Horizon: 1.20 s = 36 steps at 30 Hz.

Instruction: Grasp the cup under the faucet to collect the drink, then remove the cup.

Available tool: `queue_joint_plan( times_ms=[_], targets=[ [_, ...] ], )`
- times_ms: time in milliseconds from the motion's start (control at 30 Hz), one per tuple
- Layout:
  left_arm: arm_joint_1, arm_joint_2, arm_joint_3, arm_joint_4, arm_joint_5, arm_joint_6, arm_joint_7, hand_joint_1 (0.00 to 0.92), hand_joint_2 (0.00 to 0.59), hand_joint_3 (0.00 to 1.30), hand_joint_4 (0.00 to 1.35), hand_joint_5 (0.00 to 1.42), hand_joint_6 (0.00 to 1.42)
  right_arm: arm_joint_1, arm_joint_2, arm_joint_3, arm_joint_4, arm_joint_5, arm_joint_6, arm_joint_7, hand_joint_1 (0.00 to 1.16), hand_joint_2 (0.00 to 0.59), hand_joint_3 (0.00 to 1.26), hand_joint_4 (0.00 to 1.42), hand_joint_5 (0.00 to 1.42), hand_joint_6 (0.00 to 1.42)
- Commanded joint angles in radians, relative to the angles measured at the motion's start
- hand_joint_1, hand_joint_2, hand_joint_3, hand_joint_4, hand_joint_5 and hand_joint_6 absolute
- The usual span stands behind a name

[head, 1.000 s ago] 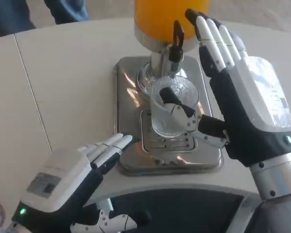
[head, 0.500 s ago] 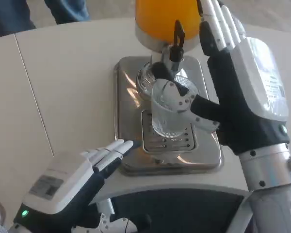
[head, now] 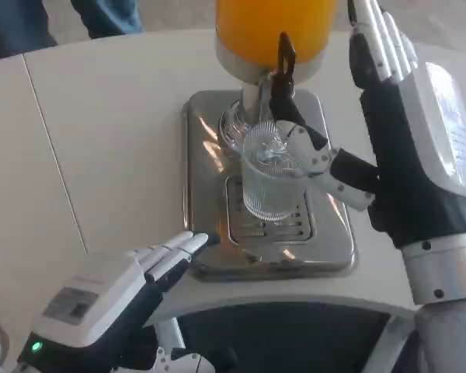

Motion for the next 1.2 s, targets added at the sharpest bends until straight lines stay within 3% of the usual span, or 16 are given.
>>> queue_joint_plan(
  times_ms=[33,200,500,1200],
  targets=[
    [0.008,0.008,-0.002,-0.014,0.005,0.007,-0.021,0.111,0.114,0.14,0.08,0.22,0.31,0.032,-0.025,-0.034,0.060,0.060,-0.067,-0.065,0.46,0.412,0.00,0.00,0.00,0.00],
    [0.003,0.008,-0.004,-0.015,0.002,0.011,-0.035,0.110,0.114,0.14,0.08,0.22,0.30,0.044,-0.040,-0.046,0.106,0.094,-0.100,-0.099,0.46,0.411,0.00,0.00,0.00,0.00],
    [0.008,0.002,-0.008,-0.019,0.000,0.019,-0.051,0.102,0.116,0.14,0.08,0.22,0.29,-0.002,-0.045,-0.062,0.175,0.148,-0.089,-0.095,0.46,0.411,0.00,0.00,0.00,0.00],
    [0.021,0.011,0.005,-0.015,-0.009,0.026,-0.054,0.096,0.116,0.14,0.09,0.22,0.29,-0.126,-0.018,0.024,0.308,0.166,-0.103,-0.095,0.47,0.403,0.00,0.00,0.00,0.00]
  ],
)
